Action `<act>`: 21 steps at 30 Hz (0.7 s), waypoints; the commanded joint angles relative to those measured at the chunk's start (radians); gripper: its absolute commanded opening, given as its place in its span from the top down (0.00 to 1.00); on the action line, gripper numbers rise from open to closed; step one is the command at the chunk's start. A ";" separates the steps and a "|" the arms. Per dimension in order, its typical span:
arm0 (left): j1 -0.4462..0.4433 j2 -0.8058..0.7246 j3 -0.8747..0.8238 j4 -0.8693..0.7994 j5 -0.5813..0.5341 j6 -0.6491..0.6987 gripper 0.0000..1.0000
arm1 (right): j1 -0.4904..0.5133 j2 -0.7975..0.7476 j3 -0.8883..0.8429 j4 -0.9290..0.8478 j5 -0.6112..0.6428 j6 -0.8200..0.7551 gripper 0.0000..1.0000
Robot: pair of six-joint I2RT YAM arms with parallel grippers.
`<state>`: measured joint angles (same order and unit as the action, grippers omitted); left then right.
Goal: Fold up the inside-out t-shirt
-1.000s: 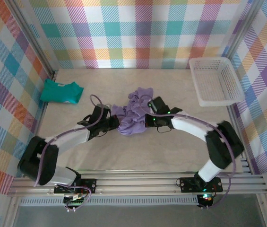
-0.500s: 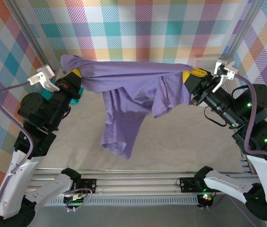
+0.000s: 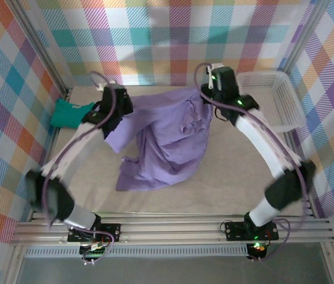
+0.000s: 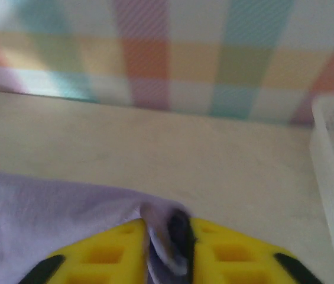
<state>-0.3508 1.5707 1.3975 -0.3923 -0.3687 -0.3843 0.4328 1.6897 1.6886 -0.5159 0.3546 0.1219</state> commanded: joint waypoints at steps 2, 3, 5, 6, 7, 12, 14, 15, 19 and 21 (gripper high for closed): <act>0.011 -0.043 -0.060 -0.089 0.078 0.019 0.35 | 0.003 0.075 0.055 -0.197 0.047 0.026 0.54; 0.008 -0.093 -0.128 -0.072 0.136 0.009 0.32 | 0.018 0.053 0.003 -0.187 0.021 0.022 0.49; -0.011 -0.198 -0.296 -0.031 0.290 -0.030 0.16 | 0.072 -0.042 -0.174 -0.142 -0.066 0.028 0.38; -0.028 -0.236 -0.364 -0.021 0.335 -0.043 0.15 | 0.087 -0.081 -0.246 -0.129 -0.125 0.052 0.35; -0.060 -0.273 -0.431 -0.017 0.358 -0.062 0.14 | 0.096 -0.124 -0.331 -0.113 -0.212 0.095 0.33; -0.111 -0.320 -0.629 -0.018 0.320 -0.116 0.15 | 0.195 -0.181 -0.550 -0.076 -0.397 0.206 0.29; -0.115 -0.275 -0.603 -0.049 0.336 -0.090 0.18 | 0.214 -0.164 -0.569 -0.140 -0.266 0.223 0.28; -0.133 -0.263 -0.602 -0.037 0.369 -0.088 0.19 | 0.194 -0.166 -0.587 -0.155 -0.227 0.230 0.27; -0.310 -0.243 -0.632 0.041 0.354 -0.048 0.18 | 0.078 -0.203 -0.655 -0.103 -0.280 0.242 0.27; -0.336 -0.220 -0.634 -0.009 0.281 -0.053 0.18 | 0.078 -0.197 -0.659 -0.074 -0.348 0.249 0.27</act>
<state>-0.6445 1.3300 0.7765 -0.3897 -0.0360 -0.4519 0.5182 1.5101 1.0344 -0.6235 0.0708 0.3340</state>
